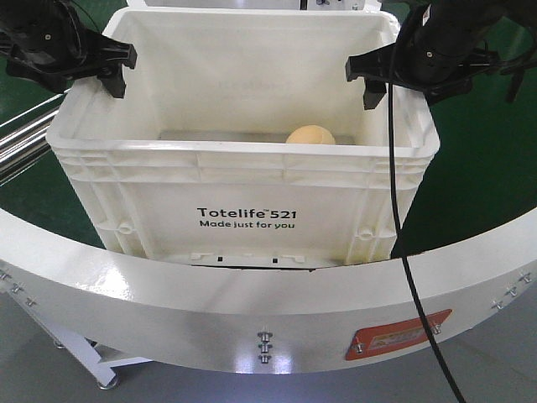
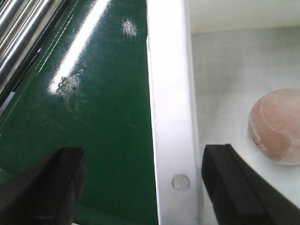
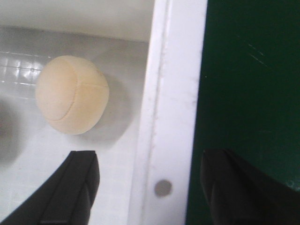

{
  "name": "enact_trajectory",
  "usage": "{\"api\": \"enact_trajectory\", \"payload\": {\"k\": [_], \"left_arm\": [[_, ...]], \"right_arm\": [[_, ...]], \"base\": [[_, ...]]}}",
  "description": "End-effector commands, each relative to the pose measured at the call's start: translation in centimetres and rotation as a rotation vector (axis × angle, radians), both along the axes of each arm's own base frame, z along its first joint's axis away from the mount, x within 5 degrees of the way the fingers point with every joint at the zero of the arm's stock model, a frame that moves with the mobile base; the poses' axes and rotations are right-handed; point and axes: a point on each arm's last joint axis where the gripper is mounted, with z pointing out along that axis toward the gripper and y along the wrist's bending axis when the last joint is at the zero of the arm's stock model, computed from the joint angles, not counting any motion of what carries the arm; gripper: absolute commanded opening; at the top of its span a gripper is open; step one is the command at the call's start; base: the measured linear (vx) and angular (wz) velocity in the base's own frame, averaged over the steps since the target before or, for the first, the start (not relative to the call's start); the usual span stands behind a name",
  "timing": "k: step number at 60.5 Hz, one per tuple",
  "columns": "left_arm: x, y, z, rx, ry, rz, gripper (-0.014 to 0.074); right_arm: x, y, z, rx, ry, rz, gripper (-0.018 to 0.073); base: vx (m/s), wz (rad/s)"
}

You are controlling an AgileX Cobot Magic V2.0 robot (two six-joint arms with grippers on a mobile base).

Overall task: Place moving items into box and shelve
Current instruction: 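Clamp both grippers onto the tote's side rims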

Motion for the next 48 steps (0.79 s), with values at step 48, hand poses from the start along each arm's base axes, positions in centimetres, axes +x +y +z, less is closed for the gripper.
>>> {"api": "enact_trajectory", "payload": {"k": [48], "left_arm": [[-1.34,-0.40,2.98,-0.061,-0.070,-0.043,0.0448]], "right_arm": [[-0.80,-0.61,2.93,0.014,-0.088,-0.031,0.0494]], "base": [[0.00,0.00]]}}
